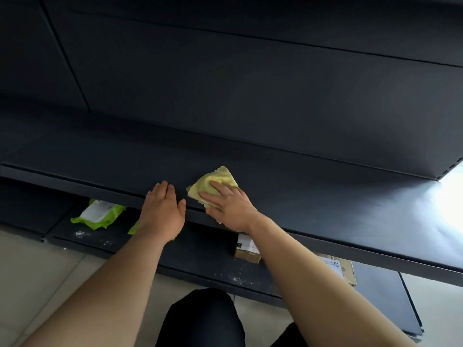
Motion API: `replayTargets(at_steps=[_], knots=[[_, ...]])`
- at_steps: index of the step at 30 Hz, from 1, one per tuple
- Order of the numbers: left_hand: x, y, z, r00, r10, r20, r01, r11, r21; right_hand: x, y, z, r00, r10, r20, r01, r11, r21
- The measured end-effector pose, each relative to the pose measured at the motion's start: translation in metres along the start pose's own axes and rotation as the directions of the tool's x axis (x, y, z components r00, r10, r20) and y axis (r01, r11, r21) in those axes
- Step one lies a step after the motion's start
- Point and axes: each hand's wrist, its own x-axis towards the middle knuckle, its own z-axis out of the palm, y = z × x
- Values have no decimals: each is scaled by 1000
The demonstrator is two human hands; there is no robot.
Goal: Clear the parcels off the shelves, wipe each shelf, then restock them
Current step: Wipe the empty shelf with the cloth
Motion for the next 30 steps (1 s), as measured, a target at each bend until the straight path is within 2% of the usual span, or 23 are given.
replayTargets(at_steps=[6, 10, 15, 19, 23, 25, 27, 28, 30], knots=[[2, 4, -2, 999, -36, 13, 37, 999, -33, -21, 28, -13, 1000, 0, -31, 9, 962, 271], [4, 11, 1, 997, -48, -67, 47, 999, -24, -24, 32, -9, 995, -35, -88, 56, 967, 248], [19, 64, 5, 965, 247, -86, -259, 949, -182, -29, 41, -14, 989, -38, -142, 75, 961, 267], [34, 117, 14, 894, 447, -27, -437, 858, -268, -60, 82, -36, 968, 157, -198, -61, 906, 418], [48, 187, 30, 765, 644, 8, -613, 731, -300, -110, 138, -53, 910, 377, -171, -209, 774, 597], [55, 228, 37, 699, 715, 17, -670, 663, -334, -133, 164, -60, 874, 439, -207, -256, 780, 571], [62, 263, 40, 656, 755, 9, -699, 611, -372, -151, 186, -67, 854, 450, -262, -332, 858, 391], [64, 277, 43, 639, 769, 12, -706, 594, -385, -161, 195, -71, 844, 462, -272, -381, 874, 302], [62, 306, 49, 618, 786, 26, -713, 573, -405, -186, 212, -77, 820, 506, -268, -457, 860, 227]])
